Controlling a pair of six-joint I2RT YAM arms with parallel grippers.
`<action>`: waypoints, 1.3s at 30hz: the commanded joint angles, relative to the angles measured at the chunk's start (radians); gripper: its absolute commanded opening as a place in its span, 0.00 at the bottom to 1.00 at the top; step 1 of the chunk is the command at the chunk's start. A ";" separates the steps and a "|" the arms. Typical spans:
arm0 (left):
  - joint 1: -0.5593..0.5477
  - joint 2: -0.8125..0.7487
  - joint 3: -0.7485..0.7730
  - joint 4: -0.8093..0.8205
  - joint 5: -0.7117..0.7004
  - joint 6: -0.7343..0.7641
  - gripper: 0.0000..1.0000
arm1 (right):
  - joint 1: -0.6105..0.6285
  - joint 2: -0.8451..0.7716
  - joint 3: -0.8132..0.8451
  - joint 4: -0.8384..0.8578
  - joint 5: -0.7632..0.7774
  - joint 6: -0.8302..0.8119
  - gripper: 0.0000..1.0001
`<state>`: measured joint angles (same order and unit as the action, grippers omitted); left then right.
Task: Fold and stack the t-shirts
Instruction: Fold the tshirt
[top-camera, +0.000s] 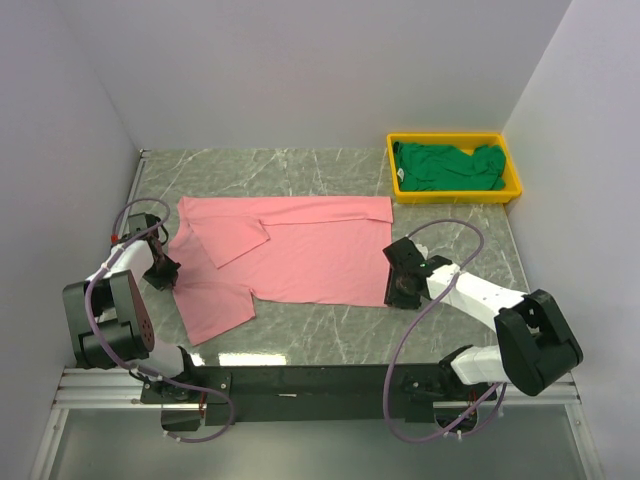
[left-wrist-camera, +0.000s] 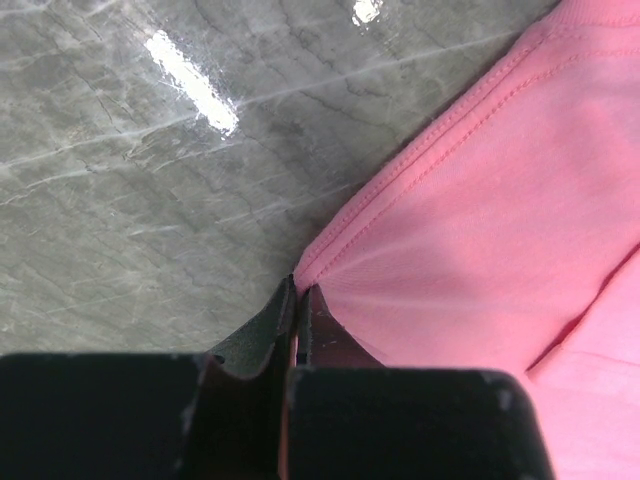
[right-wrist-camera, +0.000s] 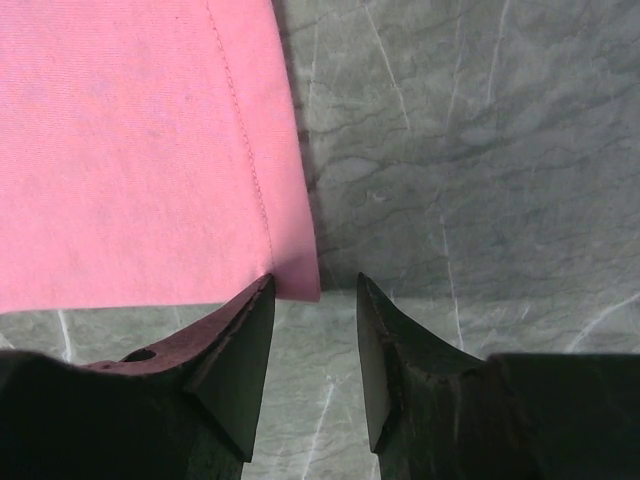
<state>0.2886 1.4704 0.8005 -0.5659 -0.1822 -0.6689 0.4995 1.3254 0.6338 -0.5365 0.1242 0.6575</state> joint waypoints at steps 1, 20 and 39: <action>0.003 -0.032 0.002 -0.017 -0.028 0.005 0.01 | 0.013 0.040 -0.019 0.006 0.017 0.025 0.44; 0.004 -0.160 0.028 -0.107 0.010 -0.038 0.01 | -0.025 -0.077 0.072 -0.137 0.022 -0.064 0.00; 0.003 0.045 0.242 -0.144 0.098 -0.038 0.01 | -0.217 0.158 0.441 -0.168 -0.081 -0.211 0.00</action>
<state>0.2886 1.4879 0.9848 -0.7063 -0.1028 -0.7002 0.2962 1.4494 1.0046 -0.7040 0.0513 0.4763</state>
